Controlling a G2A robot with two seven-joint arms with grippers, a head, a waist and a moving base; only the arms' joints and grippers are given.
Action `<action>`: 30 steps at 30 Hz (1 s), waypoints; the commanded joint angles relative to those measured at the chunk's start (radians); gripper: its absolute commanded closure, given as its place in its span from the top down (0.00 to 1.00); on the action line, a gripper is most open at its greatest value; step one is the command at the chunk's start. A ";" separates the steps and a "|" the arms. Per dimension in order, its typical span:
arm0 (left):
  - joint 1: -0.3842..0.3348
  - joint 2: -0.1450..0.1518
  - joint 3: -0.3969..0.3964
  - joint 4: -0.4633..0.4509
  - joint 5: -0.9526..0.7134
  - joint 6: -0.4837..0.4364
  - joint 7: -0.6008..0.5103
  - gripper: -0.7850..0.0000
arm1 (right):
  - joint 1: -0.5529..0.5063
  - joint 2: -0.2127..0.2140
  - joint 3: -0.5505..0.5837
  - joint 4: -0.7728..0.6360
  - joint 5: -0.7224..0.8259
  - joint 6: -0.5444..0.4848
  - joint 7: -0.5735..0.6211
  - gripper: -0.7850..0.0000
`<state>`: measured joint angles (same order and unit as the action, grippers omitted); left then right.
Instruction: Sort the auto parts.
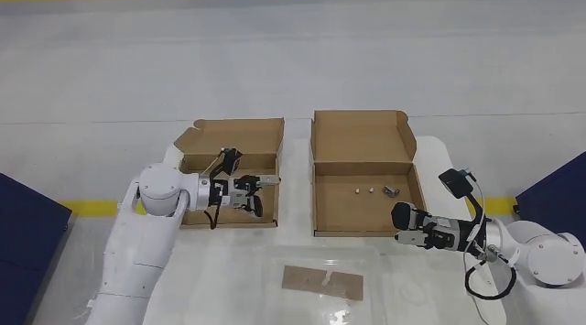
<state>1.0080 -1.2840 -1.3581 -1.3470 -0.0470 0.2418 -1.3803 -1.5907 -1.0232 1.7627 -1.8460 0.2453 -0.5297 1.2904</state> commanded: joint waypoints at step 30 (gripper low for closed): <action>0.235 0.053 -0.056 -0.381 -0.256 -0.013 -0.017 1.00 | 0.000 0.000 0.000 0.000 0.000 0.000 0.000 1.00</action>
<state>1.2427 -1.2306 -1.4143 -1.7275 -0.3025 0.2284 -1.3969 -1.5907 -1.0232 1.7627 -1.8460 0.2453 -0.5297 1.2904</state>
